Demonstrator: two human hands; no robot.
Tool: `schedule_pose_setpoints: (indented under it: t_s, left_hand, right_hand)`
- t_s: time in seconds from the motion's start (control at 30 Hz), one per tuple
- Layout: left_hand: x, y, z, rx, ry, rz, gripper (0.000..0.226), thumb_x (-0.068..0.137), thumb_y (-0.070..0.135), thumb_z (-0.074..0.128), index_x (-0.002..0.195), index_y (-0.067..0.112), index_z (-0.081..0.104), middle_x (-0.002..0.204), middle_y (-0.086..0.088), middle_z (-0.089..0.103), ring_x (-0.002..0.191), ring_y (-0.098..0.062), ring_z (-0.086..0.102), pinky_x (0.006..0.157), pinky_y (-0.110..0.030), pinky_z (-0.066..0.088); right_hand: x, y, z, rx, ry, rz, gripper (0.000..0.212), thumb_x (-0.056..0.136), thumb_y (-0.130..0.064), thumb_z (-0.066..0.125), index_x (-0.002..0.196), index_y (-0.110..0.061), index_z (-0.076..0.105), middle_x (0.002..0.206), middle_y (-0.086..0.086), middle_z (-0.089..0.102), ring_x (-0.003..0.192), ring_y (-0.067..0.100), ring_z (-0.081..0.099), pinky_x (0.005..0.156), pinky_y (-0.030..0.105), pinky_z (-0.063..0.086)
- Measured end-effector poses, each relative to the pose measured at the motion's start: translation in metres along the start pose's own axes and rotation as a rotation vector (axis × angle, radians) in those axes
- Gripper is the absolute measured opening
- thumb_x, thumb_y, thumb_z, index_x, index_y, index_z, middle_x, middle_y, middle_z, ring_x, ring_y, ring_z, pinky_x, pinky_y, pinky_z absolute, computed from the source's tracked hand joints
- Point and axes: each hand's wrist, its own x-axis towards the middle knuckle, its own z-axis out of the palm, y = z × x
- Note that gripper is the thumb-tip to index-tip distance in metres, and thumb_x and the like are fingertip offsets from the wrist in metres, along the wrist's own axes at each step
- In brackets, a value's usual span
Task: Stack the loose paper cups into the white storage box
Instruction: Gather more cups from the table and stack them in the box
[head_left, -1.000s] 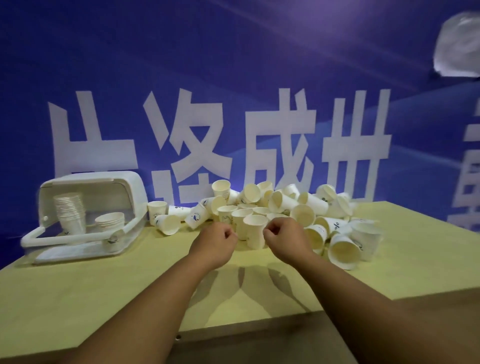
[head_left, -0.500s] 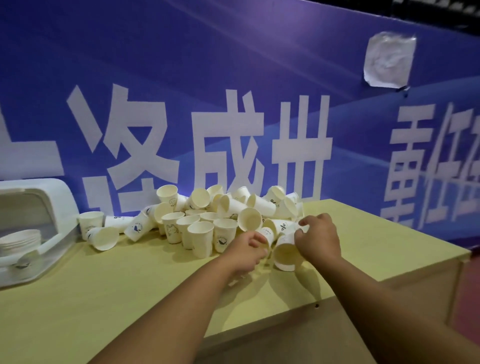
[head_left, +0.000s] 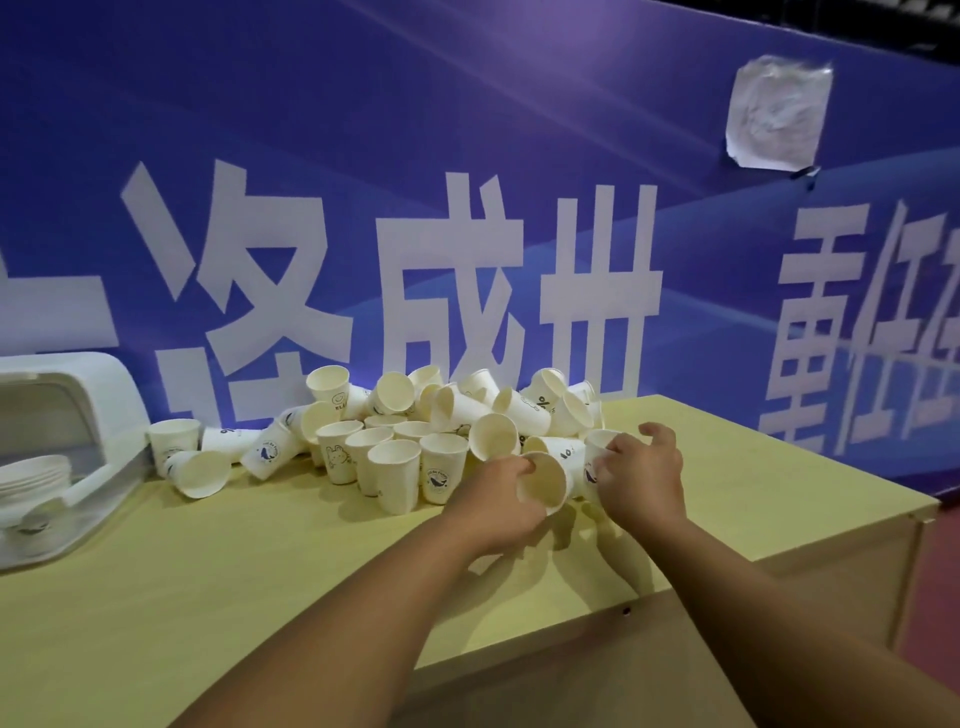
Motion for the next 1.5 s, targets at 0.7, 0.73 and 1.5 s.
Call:
schedule_pose_setpoints:
  t_s: [0.7,0.73,1.5]
  left_hand:
    - [-0.115,-0.151,-0.150,-0.113,0.482,-0.367,0.045,0.075,0.068,0.071,0.098,0.034,0.053,0.100,0.013,0.064,0.090,-0.012,0.064,0.081,-0.044,0.059]
    - [-0.120,-0.160,-0.156,-0.118,0.502,-0.378,0.046,0.076,0.066,0.073,0.102,0.036,0.050,0.103,0.013,0.063,0.092,-0.013,0.063,0.082,-0.044,0.059]
    - [-0.130,-0.347,-0.299,-0.321,1.116,-0.376,0.059,0.076,0.055,0.076,0.127,0.041,0.050,0.116,0.016,0.063,0.108,-0.016,0.064,0.093,-0.048,0.056]
  right_hand:
    - [-0.088,-0.201,0.071,0.415,-0.221,-0.262,0.036,0.093,-0.037,0.068,0.119,-0.012,0.064,0.142,0.002,0.039,0.105,0.010,0.043,0.097,0.029,0.044]
    - [-0.092,-0.211,0.078,0.424,-0.231,-0.276,0.037,0.093,-0.038,0.068,0.120,-0.013,0.064,0.141,0.001,0.039,0.107,0.010,0.044,0.098,0.030,0.045]
    - [-0.135,-0.430,0.248,0.889,-0.442,-0.284,0.020,0.086,-0.040,0.073,0.084,-0.026,0.060,0.099,-0.013,0.057,0.092,0.011,0.059,0.079,0.027,0.051]
